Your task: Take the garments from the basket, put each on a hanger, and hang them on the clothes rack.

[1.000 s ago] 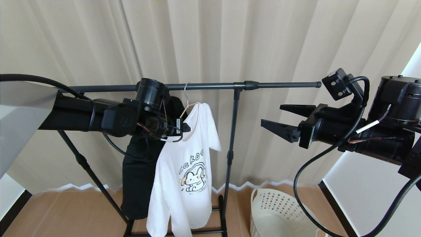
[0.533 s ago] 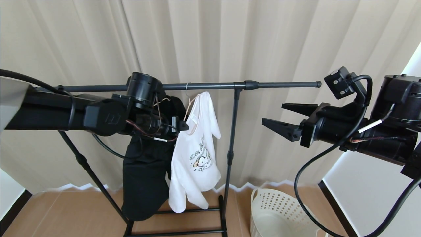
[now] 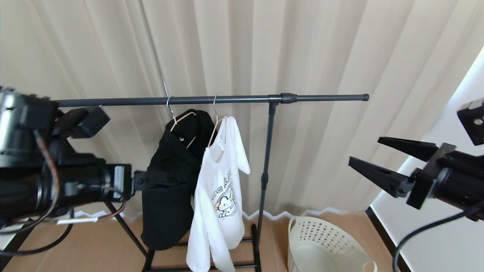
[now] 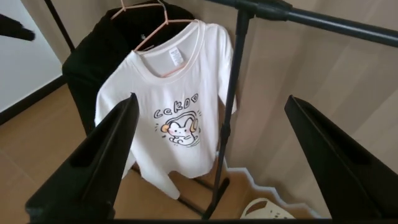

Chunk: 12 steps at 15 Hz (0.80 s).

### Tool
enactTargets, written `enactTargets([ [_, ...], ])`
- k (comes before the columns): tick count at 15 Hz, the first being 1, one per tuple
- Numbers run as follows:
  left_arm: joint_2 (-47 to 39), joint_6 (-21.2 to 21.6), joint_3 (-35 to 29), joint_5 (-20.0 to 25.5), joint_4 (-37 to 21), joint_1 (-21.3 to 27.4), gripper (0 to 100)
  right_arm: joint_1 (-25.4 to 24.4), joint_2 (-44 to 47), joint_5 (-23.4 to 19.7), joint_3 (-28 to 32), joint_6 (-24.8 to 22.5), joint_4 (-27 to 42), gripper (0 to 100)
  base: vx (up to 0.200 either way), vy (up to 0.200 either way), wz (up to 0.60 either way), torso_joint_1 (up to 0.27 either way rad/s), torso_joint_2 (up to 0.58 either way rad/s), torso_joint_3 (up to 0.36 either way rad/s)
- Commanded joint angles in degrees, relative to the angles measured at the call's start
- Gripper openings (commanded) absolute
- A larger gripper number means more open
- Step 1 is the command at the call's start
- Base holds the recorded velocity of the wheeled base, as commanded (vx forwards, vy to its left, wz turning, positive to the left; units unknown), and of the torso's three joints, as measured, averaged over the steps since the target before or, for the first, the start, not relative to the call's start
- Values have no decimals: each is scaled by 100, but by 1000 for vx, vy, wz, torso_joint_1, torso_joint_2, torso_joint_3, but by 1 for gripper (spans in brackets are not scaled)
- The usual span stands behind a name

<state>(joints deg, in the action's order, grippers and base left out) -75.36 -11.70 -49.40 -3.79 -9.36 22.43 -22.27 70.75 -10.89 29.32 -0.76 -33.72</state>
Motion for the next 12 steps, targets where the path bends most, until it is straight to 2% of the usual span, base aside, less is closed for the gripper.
enactTargets([
  [1,1990,186,1617,10,5,-2,100,-14,-1538,104,-1183,-4,533,100,0,0,0,0,0,0],
  [3,2526,221,2145,10,13,-2,100,-14,-1907,104,-1886,-4,551,100,0,0,0,0,0,0],
  [4,3115,247,2690,10,75,-2,100,-14,-2277,104,-2580,-100,551,100,0,0,0,0,0,0],
  [5,3564,309,3032,19,119,-2,100,-5,-2575,148,-2932,-302,559,100,0,0,0,0,0,0],
  [7,4267,494,3498,-8,110,-28,100,12,-3138,368,-2932,-417,1096,100,0,0,0,0,0,0],
  [10,5427,784,4008,-52,-233,-257,100,12,-4658,456,-2932,-469,2915,100,0,0,0,0,0,0],
  [12,5875,968,4087,-52,-505,-485,100,21,-5133,509,-2932,-452,3310,100,0,0,0,0,0,0],
])
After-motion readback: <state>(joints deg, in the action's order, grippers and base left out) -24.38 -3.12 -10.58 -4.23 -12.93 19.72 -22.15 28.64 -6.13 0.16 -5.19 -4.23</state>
